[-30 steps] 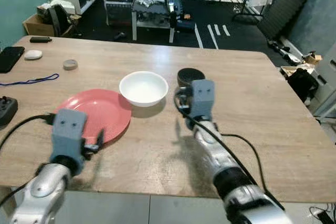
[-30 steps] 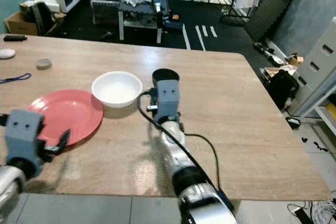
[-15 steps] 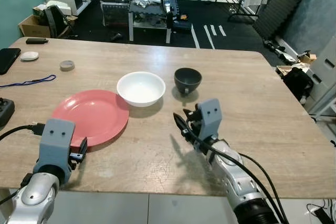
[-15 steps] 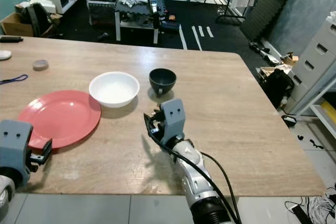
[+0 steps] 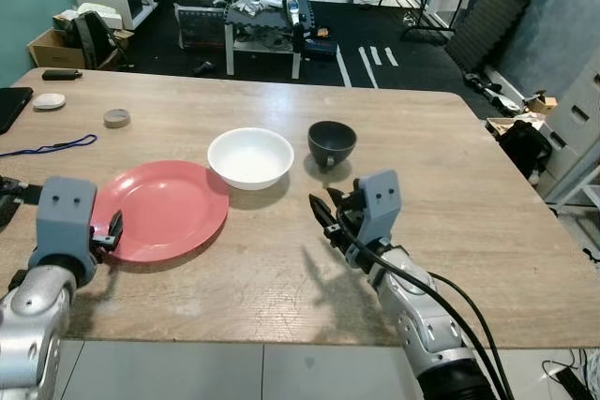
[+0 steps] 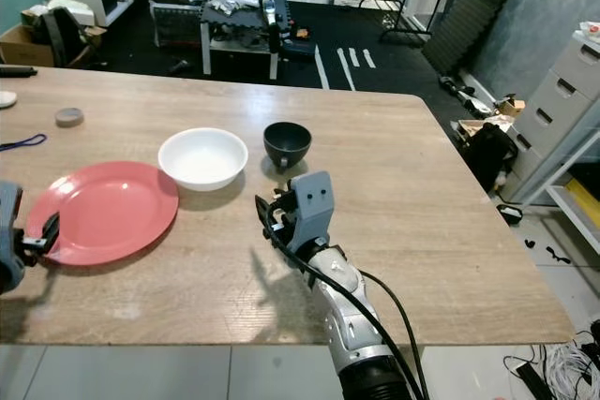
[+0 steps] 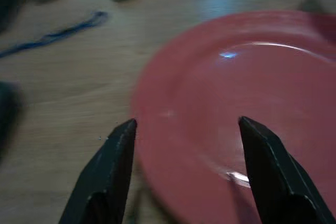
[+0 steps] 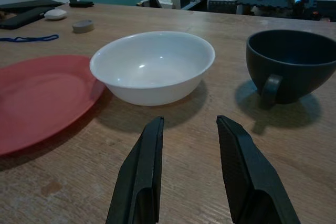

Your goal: Setting the table

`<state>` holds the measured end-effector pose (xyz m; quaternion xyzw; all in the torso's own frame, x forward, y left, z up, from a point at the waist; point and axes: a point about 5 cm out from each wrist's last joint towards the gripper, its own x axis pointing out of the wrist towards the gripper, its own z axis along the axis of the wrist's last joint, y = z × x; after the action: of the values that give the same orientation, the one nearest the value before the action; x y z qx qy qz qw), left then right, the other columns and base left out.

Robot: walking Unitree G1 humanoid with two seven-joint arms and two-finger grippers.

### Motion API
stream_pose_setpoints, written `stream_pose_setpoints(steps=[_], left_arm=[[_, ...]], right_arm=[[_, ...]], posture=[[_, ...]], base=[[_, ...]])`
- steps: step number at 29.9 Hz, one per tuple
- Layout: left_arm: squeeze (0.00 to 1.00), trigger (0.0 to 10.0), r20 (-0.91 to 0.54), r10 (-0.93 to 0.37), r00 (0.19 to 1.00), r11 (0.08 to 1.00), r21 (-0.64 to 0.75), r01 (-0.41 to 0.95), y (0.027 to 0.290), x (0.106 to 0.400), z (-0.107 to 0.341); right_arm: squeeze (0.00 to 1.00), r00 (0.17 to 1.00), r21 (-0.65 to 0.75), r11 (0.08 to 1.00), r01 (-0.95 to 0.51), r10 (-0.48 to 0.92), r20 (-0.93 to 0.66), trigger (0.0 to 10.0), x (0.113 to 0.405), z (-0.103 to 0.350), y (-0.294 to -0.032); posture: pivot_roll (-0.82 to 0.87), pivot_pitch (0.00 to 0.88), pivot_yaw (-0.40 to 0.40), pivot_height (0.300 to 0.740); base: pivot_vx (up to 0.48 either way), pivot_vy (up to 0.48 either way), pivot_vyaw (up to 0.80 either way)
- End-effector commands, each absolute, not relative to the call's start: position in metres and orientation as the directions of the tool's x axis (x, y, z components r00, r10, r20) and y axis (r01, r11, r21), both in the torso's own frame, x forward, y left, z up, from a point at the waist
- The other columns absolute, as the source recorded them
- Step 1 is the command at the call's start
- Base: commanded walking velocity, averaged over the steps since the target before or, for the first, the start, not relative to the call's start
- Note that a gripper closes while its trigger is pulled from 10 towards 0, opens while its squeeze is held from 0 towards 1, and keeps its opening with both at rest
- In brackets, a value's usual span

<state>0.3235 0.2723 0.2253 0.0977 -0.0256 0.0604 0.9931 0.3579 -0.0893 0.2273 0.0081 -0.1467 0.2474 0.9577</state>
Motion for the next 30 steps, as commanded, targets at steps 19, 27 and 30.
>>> stream_pose_setpoints(steps=[19,27,30], left_arm=[[0.00,10.0,-0.357,-0.469,0.808,0.881,-0.128,0.455,0.206,0.333,0.140],[0.00,10.0,-0.339,-0.545,0.767,0.837,-0.162,0.523,0.174,0.344,0.136],[0.00,10.0,-0.251,-0.593,0.765,0.805,-0.200,0.559,0.152,0.363,0.154]], right_arm=[[0.00,0.869,-0.068,0.905,-0.421,0.423,0.255,10.0,0.352,0.223,-0.105],[0.00,0.871,-0.072,0.905,-0.418,0.422,0.253,10.0,0.352,0.224,-0.104],[0.00,0.876,-0.078,0.909,-0.410,0.416,0.244,10.0,0.351,0.223,-0.107]], posture=[[0.17,0.243,0.003,0.740],[0.15,0.252,-0.002,0.740],[0.14,0.261,-0.003,0.740]], base=[[0.000,0.000,0.00],[0.000,0.000,0.00],[0.000,0.000,0.00]])
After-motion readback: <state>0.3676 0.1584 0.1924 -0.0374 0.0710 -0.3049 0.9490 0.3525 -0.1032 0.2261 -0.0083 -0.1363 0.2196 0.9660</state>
